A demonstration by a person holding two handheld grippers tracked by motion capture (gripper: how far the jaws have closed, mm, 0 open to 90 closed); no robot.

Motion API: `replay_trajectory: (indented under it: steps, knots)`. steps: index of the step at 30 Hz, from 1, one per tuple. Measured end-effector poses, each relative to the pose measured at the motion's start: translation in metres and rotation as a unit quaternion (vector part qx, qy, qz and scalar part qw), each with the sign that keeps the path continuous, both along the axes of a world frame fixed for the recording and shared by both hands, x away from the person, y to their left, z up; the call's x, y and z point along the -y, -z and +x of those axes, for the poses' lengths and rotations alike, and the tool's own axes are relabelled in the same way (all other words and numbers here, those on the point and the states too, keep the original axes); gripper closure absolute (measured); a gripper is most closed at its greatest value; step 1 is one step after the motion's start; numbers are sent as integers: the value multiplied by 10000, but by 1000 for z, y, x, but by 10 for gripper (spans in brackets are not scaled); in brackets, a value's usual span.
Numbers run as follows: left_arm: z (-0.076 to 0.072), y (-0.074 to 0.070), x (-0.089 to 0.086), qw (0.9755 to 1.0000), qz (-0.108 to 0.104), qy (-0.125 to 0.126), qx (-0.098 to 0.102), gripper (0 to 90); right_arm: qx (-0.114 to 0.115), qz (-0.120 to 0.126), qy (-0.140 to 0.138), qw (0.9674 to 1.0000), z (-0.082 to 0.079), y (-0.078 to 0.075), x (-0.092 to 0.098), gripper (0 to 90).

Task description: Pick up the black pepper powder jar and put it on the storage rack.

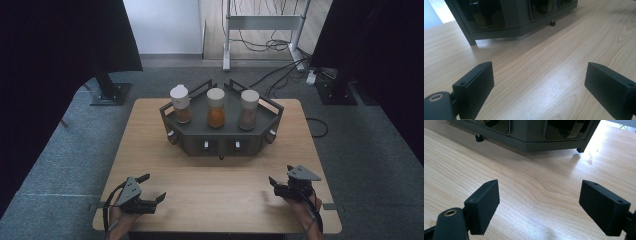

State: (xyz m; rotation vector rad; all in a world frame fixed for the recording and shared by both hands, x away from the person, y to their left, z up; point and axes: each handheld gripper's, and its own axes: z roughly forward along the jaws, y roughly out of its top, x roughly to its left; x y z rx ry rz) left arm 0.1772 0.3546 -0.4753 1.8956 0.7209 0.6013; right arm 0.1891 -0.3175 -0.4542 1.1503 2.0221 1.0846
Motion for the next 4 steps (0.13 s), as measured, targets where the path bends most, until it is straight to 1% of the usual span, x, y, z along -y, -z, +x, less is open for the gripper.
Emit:
replay_trajectory:
  steps: [4]
  knots:
    - [0,0,0,10000,1,-4,2,85,-18,8,2,10000,1,0,0,160]
